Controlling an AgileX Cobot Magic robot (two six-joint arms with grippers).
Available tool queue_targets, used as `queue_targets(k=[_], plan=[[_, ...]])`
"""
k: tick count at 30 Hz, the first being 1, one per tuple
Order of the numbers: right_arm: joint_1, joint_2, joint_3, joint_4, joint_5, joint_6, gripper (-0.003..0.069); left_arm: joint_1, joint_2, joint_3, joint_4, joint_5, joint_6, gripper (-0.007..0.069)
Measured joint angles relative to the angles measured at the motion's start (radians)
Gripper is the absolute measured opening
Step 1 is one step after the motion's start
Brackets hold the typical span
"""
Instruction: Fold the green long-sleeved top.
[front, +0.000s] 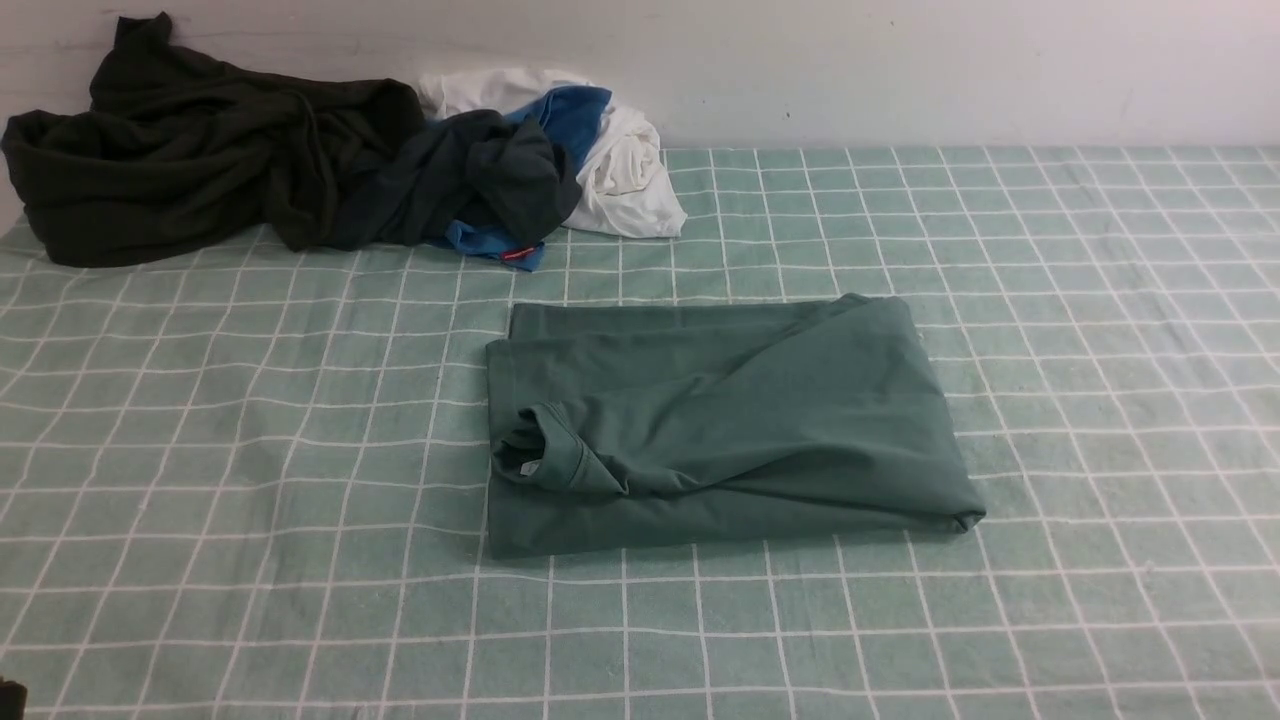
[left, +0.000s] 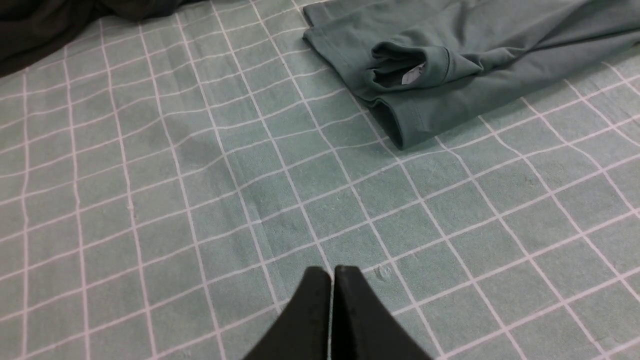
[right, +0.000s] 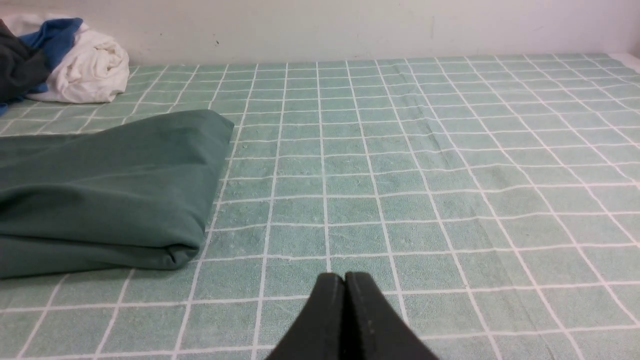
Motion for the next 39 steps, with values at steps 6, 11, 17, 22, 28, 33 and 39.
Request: queue_targets(k=[6,11,17,22,28,33,39], plan=[[0.000,0.000,0.000,0.000,0.001,-0.001,-0.0013,0.000,0.000,0.000,0.000,0.000,0.000,-0.0003],[0.000,0.000,0.000,0.000,0.002,0.002,-0.0013,0.000,-0.001,0.051,-0.028,-0.120,0.000,-0.0003],[0.000,0.000,0.000,0.000,0.002,0.004,-0.0013,0.067,-0.062,0.278,-0.056,-0.574,0.000,-0.0003],[0.000,0.000,0.000,0.000,0.002,0.004,-0.0013,0.176,-0.182,0.470,-0.012,-0.723,-0.005,-0.0003],[0.000,0.000,0.000,-0.001,0.004,0.004,-0.0013,0.247,-0.252,0.567,0.020,-0.676,-0.040,-0.0003],[0.000,0.000,0.000,-0.001,0.006,0.004,-0.0013,0.248,-0.253,0.564,0.014,-0.585,-0.046,-0.0003],[0.000,0.000,0.000,-0.001,0.006,0.005,-0.0013,0.248,-0.253,0.563,0.005,-0.576,-0.046,-0.0003]])
